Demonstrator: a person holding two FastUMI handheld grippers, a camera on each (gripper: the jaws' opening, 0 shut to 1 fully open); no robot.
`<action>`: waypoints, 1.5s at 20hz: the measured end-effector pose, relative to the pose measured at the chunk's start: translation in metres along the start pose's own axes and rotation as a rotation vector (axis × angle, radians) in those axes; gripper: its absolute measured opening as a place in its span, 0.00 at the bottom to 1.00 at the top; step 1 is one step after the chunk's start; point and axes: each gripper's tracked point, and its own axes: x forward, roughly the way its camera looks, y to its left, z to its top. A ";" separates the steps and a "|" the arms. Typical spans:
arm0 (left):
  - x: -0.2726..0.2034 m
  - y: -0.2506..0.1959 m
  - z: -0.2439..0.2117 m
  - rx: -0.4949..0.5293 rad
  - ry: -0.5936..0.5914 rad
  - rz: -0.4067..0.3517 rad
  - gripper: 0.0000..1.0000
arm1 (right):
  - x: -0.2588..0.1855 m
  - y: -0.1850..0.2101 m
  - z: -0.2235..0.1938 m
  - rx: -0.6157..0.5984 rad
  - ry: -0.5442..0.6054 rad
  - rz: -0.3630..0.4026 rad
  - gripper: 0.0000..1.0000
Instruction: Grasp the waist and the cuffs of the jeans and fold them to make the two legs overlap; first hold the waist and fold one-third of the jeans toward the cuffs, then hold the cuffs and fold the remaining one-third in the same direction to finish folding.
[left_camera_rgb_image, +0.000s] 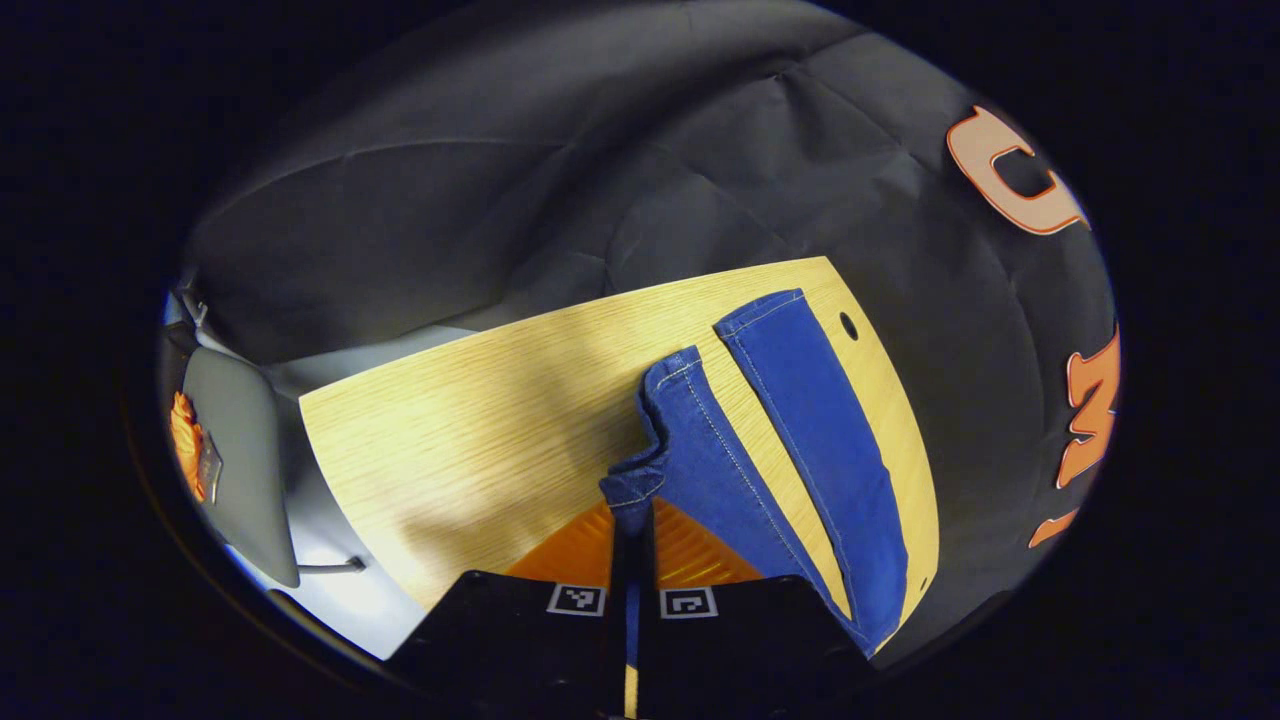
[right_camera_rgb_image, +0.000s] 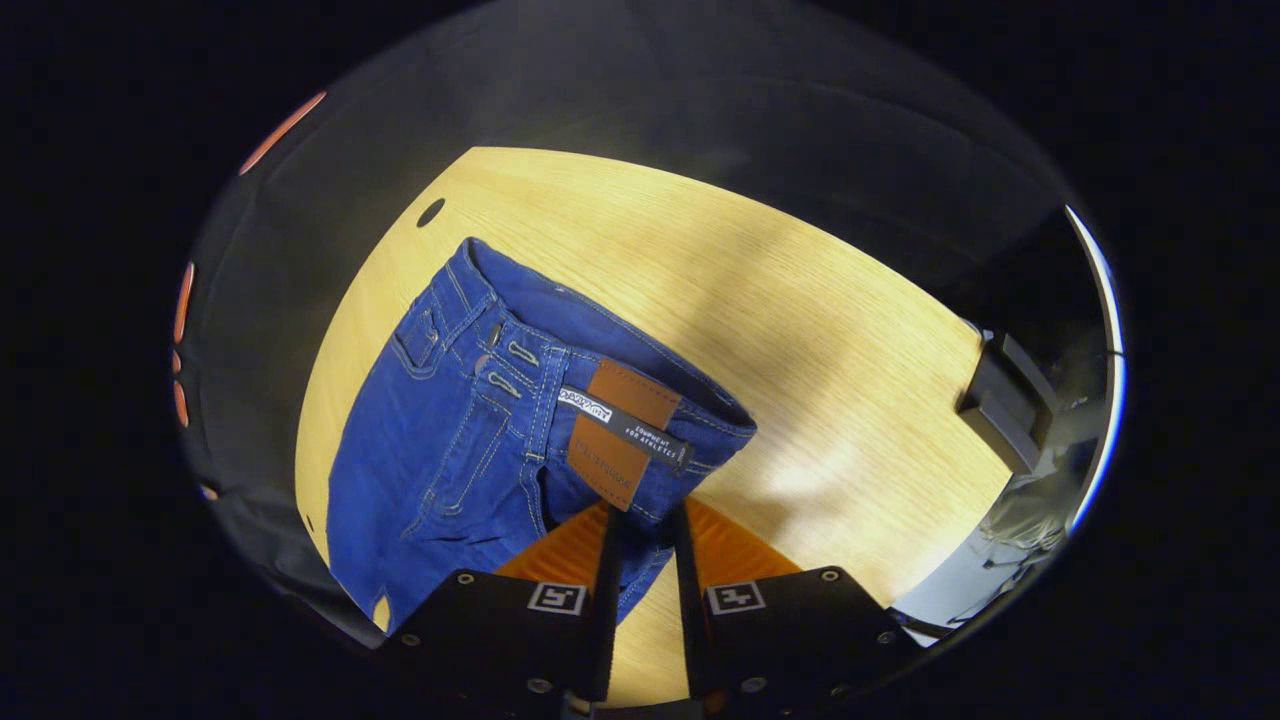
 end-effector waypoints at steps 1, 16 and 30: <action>-0.002 -0.001 0.001 0.006 -0.002 0.015 0.05 | 0.004 0.000 -0.002 0.013 0.016 0.011 0.30; -0.026 -0.068 0.042 -0.027 -0.039 -0.143 0.05 | -0.048 0.052 0.027 0.263 -0.053 0.314 0.08; 0.030 -0.146 0.111 0.046 0.119 -0.239 0.05 | -0.070 0.138 0.068 0.412 -0.174 0.331 0.07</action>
